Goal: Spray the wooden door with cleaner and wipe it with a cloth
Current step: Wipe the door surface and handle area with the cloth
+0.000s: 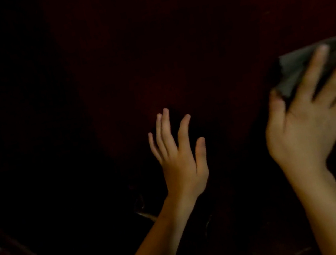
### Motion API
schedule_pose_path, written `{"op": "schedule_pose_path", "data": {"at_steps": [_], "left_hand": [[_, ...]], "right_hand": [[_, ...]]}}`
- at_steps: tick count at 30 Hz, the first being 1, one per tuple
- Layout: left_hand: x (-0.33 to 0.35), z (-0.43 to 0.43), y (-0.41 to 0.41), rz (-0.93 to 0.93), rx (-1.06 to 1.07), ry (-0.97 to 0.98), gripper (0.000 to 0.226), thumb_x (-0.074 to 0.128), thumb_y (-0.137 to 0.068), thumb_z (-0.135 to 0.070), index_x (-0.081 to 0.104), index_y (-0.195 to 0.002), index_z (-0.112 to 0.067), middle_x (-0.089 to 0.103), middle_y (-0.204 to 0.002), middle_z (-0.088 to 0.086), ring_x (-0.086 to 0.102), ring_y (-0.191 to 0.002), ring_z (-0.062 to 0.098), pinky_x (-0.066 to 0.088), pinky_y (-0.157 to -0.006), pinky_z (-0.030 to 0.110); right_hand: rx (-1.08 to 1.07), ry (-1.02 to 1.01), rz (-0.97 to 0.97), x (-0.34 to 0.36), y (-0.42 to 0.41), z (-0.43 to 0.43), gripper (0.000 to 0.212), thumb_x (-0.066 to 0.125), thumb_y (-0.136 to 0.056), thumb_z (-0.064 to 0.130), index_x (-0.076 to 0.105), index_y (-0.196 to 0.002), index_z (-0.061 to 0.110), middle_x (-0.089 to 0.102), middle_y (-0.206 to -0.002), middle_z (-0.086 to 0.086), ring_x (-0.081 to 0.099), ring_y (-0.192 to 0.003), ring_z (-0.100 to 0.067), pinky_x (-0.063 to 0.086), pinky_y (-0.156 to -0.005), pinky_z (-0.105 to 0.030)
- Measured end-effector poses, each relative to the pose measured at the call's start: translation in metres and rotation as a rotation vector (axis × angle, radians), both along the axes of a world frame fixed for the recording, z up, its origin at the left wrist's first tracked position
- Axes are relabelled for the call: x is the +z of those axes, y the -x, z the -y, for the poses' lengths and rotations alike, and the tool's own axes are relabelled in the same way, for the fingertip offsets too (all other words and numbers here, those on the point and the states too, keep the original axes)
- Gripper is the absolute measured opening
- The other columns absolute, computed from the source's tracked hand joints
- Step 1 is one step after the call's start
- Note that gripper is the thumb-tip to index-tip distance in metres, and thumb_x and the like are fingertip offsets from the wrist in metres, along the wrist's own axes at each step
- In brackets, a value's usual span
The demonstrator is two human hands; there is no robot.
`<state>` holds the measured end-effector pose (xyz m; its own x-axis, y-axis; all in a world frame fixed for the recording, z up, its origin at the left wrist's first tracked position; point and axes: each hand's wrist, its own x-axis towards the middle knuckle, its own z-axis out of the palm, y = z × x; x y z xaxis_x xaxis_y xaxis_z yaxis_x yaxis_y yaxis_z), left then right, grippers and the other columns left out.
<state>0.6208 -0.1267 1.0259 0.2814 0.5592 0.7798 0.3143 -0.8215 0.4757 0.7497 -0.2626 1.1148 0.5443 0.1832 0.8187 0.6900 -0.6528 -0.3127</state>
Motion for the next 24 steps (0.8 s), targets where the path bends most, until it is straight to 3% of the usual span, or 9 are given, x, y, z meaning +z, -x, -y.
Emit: {"op": "schedule_pose_path", "data": {"at_steps": [3, 8, 12, 15, 18, 21, 24], "left_hand": [[-0.002, -0.039, 0.022, -0.009, 0.022, 0.001, 0.051, 0.034, -0.108, -0.046, 0.044, -0.153, -0.022, 0.020, -0.171, 0.008, 0.013, -0.161, 0.023, 0.018, -0.126, 0.062], [-0.019, -0.087, 0.061, 0.153, -0.013, 0.061, 0.049, 0.036, -0.108, -0.046, 0.048, -0.148, -0.021, 0.027, -0.168, 0.009, 0.026, -0.156, 0.033, 0.027, -0.120, 0.064], [-0.035, -0.107, 0.097, 0.241, -0.127, 0.138, 0.045, 0.032, -0.108, -0.050, 0.037, -0.150, -0.033, 0.024, -0.168, 0.004, 0.035, -0.151, 0.037, 0.036, -0.115, 0.064], [-0.042, -0.110, 0.109, 0.238, -0.167, 0.204, 0.049, 0.035, -0.108, -0.043, 0.046, -0.150, -0.018, 0.023, -0.169, 0.004, 0.029, -0.154, 0.031, 0.033, -0.118, 0.063], [-0.043, -0.113, 0.108, 0.157, -0.192, 0.107, 0.047, 0.043, -0.107, -0.030, 0.049, -0.148, -0.008, 0.027, -0.167, 0.016, 0.027, -0.155, 0.032, 0.031, -0.120, 0.061], [-0.037, -0.117, 0.098, 0.127, -0.209, 0.020, 0.047, 0.046, -0.106, -0.028, 0.051, -0.147, -0.007, 0.027, -0.166, 0.021, 0.025, -0.156, 0.035, 0.028, -0.121, 0.062], [-0.031, -0.111, 0.085, 0.128, -0.213, 0.011, 0.049, 0.046, -0.105, -0.031, 0.050, -0.149, -0.010, 0.025, -0.167, 0.022, 0.021, -0.158, 0.034, 0.023, -0.125, 0.058]], "right_hand": [[0.019, 0.184, 0.103, 0.020, 0.042, -0.053, 0.086, 0.045, -0.098, 0.050, -0.006, -0.163, 0.025, -0.002, -0.168, -0.025, 0.001, -0.151, -0.056, 0.004, -0.115, -0.077], [0.166, 0.406, 0.285, 0.003, 0.091, -0.131, 0.082, 0.043, -0.102, 0.047, -0.008, -0.163, 0.028, -0.013, -0.170, -0.008, -0.021, -0.152, -0.035, -0.010, -0.119, -0.067], [0.210, 0.490, 0.331, -0.055, 0.115, -0.162, 0.076, 0.039, -0.104, 0.048, -0.005, -0.163, 0.030, -0.020, -0.168, -0.002, -0.024, -0.153, -0.030, -0.019, -0.119, -0.060], [0.243, 0.692, 0.349, -0.129, 0.123, -0.161, 0.076, 0.043, -0.103, 0.049, -0.001, -0.163, 0.032, -0.016, -0.170, 0.002, -0.023, -0.155, -0.024, -0.018, -0.121, -0.055], [0.247, 0.848, 0.282, -0.175, 0.116, -0.130, 0.076, 0.048, -0.102, 0.050, 0.003, -0.163, 0.037, -0.013, -0.170, 0.009, -0.021, -0.155, -0.018, -0.019, -0.122, -0.049], [0.216, 0.834, 0.257, -0.163, 0.093, -0.094, 0.075, 0.047, -0.100, 0.053, 0.006, -0.162, 0.041, -0.010, -0.169, 0.012, -0.019, -0.156, -0.016, -0.016, -0.123, -0.049], [0.094, 0.682, 0.256, -0.117, 0.070, -0.068, 0.074, 0.043, -0.099, 0.057, 0.009, -0.162, 0.038, -0.007, -0.169, 0.005, -0.020, -0.155, -0.024, -0.012, -0.122, -0.055]]}}
